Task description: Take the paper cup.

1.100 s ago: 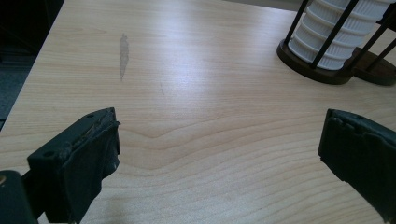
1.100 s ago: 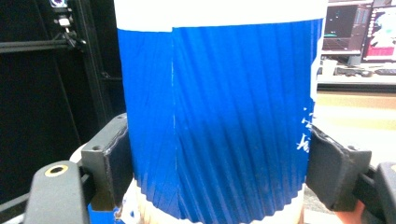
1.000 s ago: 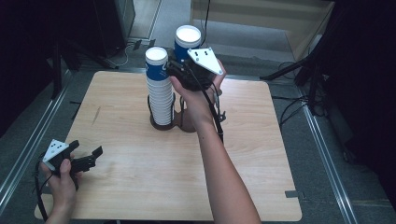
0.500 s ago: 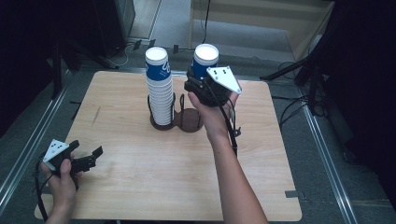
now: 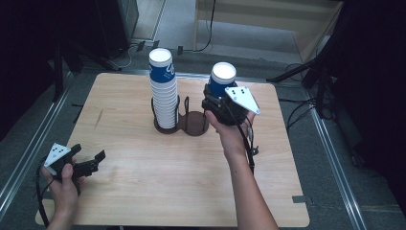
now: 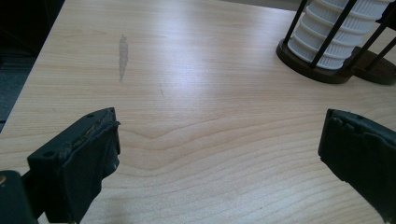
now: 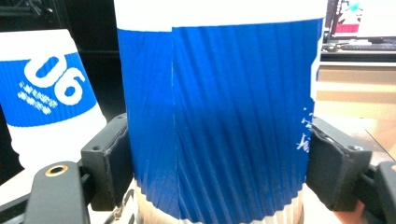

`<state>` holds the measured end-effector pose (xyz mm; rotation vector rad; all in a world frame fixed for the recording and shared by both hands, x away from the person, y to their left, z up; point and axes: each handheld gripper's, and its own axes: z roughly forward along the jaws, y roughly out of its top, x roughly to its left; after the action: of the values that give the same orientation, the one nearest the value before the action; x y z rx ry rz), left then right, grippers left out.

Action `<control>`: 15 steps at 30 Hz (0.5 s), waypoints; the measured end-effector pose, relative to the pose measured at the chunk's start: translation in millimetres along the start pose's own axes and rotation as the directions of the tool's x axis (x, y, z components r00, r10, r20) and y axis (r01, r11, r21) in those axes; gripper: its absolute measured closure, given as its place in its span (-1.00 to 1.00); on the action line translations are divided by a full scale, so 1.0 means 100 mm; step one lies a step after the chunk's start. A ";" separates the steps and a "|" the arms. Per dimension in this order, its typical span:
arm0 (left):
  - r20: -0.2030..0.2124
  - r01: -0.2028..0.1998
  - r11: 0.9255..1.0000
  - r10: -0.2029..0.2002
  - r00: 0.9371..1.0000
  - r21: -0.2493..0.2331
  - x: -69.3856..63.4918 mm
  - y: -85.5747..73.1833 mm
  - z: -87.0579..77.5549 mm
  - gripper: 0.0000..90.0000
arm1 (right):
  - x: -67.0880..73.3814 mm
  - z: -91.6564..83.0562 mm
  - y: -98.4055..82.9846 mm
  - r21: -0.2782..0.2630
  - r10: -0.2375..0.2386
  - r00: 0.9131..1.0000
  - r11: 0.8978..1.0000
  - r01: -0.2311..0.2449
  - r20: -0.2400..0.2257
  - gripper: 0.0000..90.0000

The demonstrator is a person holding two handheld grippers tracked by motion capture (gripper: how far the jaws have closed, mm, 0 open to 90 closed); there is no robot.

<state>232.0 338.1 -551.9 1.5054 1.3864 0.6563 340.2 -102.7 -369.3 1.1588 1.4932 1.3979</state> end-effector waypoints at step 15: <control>0.003 0.000 1.000 0.000 1.000 -0.003 0.00 0.00 0.00 -1.00 | -0.28 -0.25 -0.32 0.036 0.012 0.999 0.999 -0.013 0.044 -0.55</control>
<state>231.8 337.9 -551.8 1.5036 1.3822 0.6558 321.3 -136.0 -399.7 1.2159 1.4887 1.3499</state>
